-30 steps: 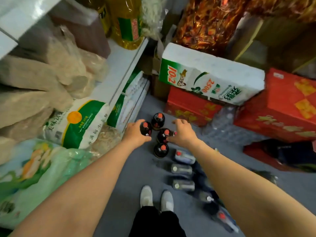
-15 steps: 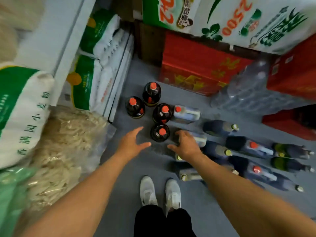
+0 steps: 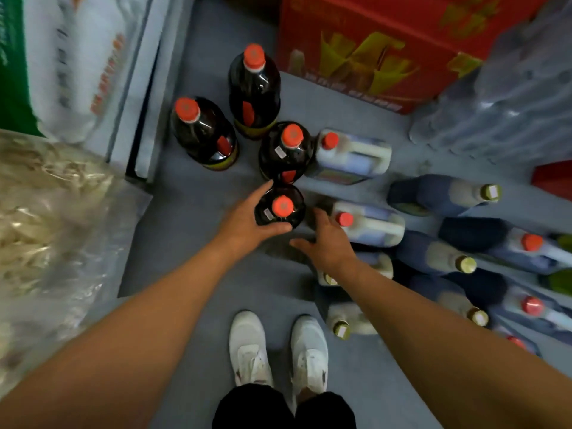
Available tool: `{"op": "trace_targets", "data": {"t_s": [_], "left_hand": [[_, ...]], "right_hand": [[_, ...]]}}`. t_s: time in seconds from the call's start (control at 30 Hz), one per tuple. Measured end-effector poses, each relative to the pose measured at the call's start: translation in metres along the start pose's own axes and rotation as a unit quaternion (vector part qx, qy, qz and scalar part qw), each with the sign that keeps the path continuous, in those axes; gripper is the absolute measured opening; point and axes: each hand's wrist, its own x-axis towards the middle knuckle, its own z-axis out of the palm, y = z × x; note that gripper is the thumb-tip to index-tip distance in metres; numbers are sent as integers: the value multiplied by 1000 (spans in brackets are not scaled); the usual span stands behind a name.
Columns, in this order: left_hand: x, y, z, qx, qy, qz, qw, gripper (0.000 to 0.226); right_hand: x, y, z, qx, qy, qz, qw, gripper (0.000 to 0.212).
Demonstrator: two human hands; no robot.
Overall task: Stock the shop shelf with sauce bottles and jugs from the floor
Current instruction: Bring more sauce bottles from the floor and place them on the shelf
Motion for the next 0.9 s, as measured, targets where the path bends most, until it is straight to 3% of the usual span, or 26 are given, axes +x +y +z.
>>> {"op": "trace_targets", "data": {"t_s": [0.53, 0.63, 0.73, 0.9], "left_hand": [[21, -22, -2, -41, 5, 41, 998, 85], [19, -23, -9, -35, -2, 40, 999, 82], [18, -24, -19, -24, -6, 43, 999, 81], [17, -31, -37, -63, -32, 28, 997, 85]], "right_hand": [[34, 11, 34, 69, 17, -45, 997, 79], [36, 6, 32, 76, 40, -62, 994, 99], [42, 6, 27, 89, 7, -97, 991, 125], [51, -4, 19, 110, -38, -103, 988, 113]]}}
